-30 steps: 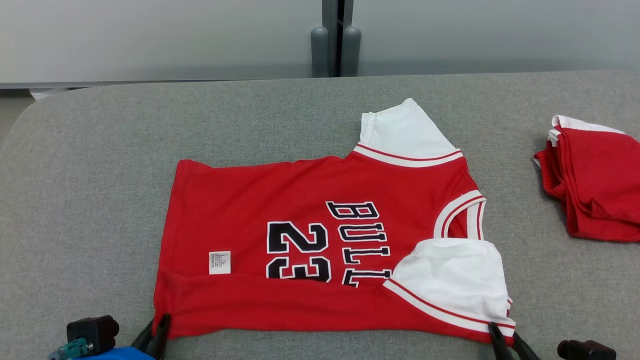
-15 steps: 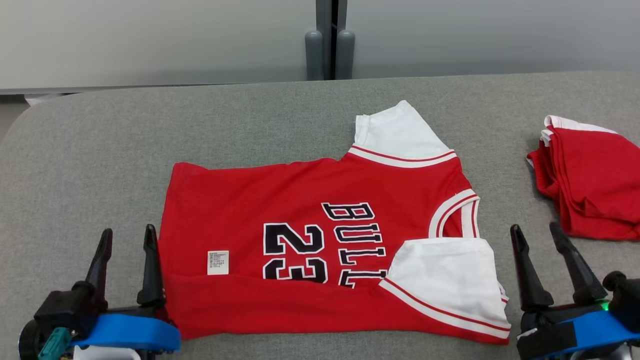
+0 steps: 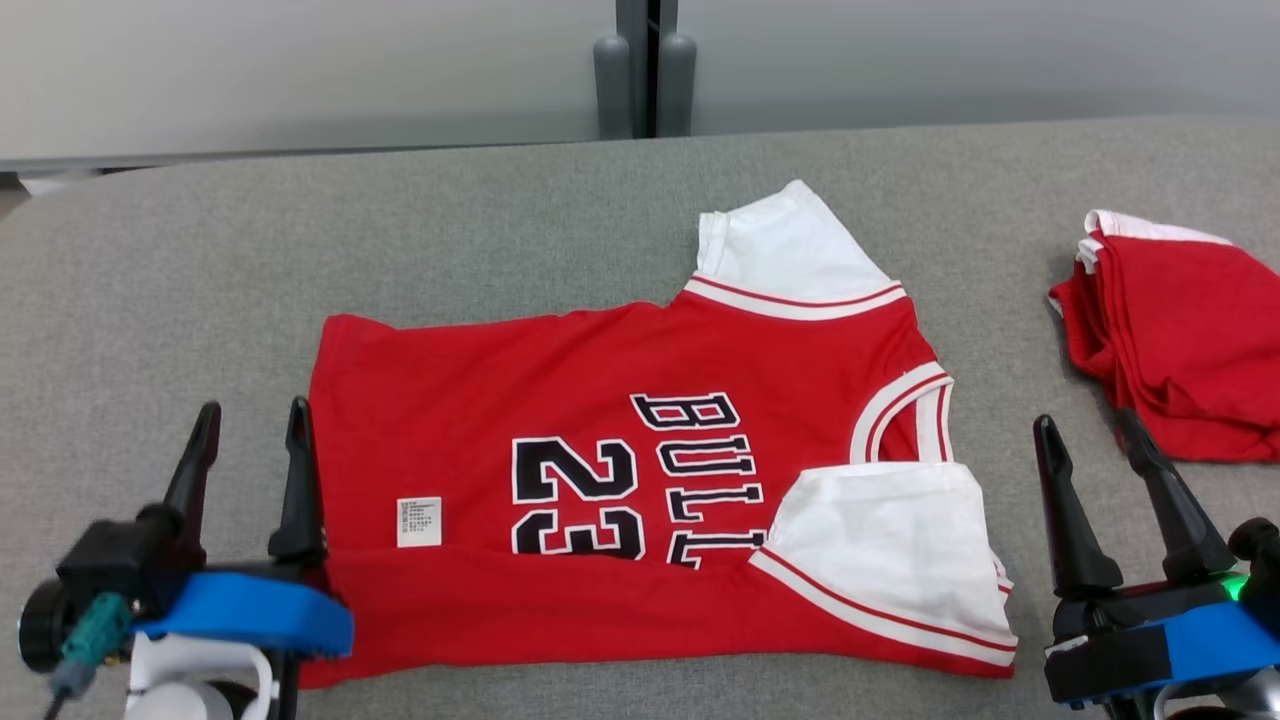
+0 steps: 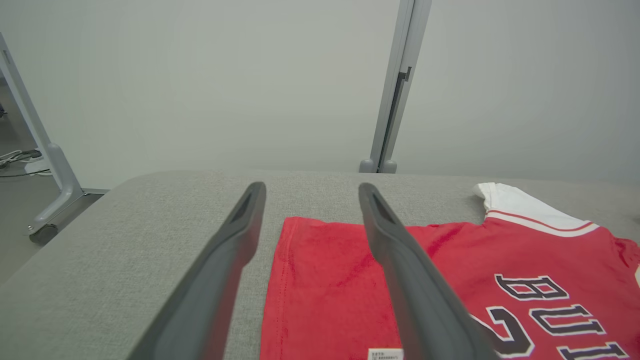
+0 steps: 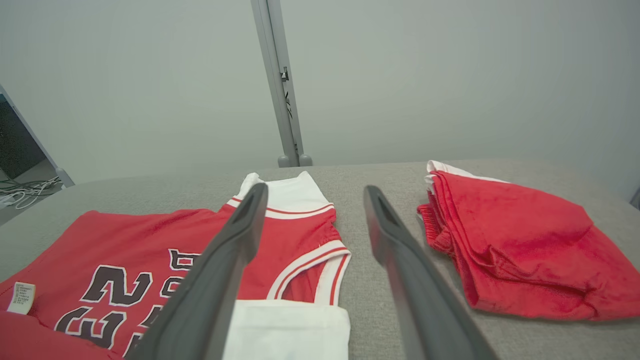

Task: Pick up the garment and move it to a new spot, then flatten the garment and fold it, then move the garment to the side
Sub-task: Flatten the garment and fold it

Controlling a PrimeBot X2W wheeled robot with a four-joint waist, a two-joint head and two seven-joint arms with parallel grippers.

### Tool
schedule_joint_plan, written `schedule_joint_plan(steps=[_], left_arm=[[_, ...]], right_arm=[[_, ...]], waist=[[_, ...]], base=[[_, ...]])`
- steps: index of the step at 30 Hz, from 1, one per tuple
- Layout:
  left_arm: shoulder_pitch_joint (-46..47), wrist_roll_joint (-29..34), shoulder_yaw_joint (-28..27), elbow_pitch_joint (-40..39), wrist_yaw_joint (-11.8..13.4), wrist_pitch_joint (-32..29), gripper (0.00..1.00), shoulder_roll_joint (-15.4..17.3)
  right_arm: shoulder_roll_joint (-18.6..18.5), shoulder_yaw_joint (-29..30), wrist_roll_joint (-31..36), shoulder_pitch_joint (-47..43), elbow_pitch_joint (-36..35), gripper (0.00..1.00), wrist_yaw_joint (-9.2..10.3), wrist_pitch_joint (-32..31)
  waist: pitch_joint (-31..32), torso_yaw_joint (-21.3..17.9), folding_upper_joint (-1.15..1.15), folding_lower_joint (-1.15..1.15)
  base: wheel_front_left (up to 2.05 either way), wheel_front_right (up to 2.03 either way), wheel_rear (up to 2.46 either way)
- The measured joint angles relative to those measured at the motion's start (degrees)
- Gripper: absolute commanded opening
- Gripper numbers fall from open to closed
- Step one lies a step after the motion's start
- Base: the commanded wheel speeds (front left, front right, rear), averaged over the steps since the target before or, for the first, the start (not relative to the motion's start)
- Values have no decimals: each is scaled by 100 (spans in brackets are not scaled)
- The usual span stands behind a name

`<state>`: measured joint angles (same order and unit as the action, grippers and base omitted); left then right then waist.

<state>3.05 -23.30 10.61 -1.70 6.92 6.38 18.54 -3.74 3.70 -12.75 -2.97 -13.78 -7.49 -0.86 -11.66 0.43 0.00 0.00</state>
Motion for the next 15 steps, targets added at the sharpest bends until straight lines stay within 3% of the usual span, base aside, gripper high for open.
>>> schedule_joint_plan(steps=[7, 15], left_arm=[[1244, -222, 67, 511, -377, -822, 100, 250], [2727, -727, 151, 2272, -966, -2015, 100, 475]], right_arm=[[11, -43, -30, 241, -44, 100, 0, 2], [14, -301, -97, 570, 114, 100, 0, 122]], waist=[[-487, -64, 0, 1], [-1036, -291, 1, 2]], base=[[0, 0, 0], [0, 0, 0]])
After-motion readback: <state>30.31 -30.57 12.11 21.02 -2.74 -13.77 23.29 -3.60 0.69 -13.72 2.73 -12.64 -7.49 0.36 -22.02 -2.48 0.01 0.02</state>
